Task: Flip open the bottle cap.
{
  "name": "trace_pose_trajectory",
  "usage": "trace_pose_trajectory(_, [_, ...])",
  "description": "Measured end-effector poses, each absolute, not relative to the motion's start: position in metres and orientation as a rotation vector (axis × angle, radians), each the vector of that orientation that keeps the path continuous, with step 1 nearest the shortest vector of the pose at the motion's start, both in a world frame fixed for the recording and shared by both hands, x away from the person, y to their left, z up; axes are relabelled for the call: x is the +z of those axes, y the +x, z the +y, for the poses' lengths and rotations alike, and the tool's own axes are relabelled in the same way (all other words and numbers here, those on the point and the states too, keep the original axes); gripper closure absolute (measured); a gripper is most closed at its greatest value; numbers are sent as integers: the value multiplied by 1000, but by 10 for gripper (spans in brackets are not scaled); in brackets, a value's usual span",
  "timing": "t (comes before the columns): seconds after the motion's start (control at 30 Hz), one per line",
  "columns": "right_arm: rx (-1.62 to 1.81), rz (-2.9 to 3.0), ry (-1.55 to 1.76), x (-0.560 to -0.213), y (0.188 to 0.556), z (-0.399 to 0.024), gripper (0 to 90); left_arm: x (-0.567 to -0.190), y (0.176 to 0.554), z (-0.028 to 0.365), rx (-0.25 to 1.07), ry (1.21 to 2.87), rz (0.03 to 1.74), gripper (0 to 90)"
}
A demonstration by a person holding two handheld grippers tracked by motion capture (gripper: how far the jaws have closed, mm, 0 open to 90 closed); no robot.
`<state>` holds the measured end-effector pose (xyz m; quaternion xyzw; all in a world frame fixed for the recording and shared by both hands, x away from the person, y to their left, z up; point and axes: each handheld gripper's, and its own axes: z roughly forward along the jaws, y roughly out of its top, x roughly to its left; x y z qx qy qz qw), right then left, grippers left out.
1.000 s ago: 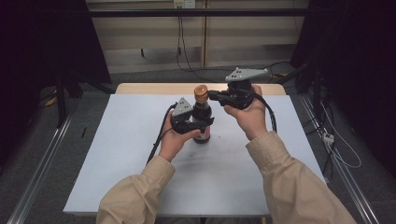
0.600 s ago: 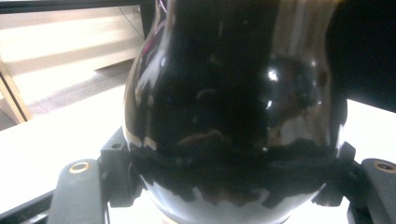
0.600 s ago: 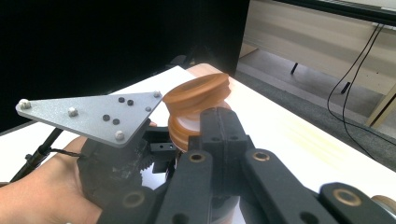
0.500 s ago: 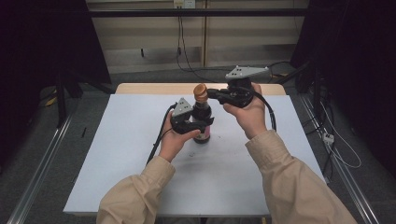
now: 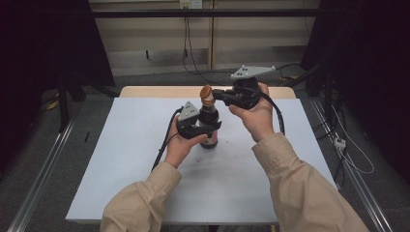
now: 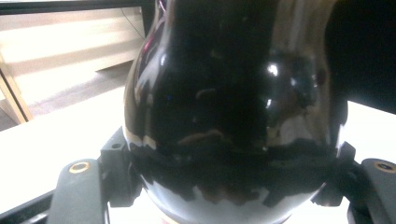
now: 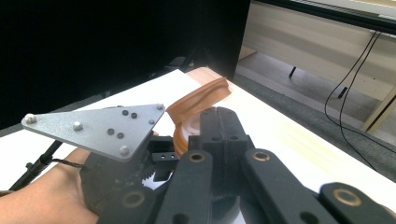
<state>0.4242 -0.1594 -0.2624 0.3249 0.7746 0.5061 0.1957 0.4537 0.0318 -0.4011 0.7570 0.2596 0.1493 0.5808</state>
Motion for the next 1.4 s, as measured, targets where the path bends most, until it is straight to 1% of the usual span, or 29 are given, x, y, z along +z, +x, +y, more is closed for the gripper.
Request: trace_pose_trajectory(1.4, [1438,2153,884,-257,420,-148,900,-403,453,31,365,1762,594,278])
